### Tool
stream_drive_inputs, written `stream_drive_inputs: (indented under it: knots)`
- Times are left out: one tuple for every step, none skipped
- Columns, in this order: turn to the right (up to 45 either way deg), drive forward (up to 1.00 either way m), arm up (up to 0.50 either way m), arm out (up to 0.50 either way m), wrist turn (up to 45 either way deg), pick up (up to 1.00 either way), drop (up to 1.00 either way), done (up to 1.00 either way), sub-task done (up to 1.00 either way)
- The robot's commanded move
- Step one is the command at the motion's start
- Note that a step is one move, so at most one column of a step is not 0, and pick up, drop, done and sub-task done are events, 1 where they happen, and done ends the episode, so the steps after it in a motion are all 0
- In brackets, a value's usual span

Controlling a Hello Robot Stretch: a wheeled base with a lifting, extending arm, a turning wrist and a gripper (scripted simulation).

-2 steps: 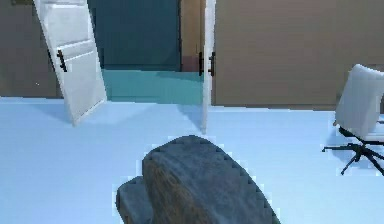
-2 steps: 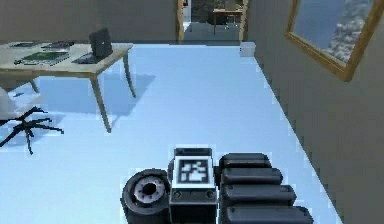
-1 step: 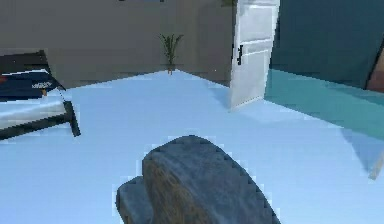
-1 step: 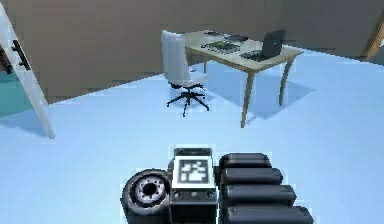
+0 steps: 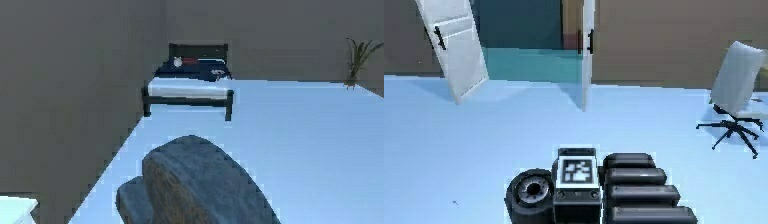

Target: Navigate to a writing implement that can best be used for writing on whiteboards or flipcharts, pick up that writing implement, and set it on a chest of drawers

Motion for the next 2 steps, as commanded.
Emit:
stream_drive_inputs:
  knots:
    - [-39.0, 0.0, 0.0, 0.0, 0.0, 0.0, 0.0, 0.0, 0.0]
    - [-45.0, 0.0, 0.0, 0.0, 0.0, 0.0, 0.0, 0.0, 0.0]
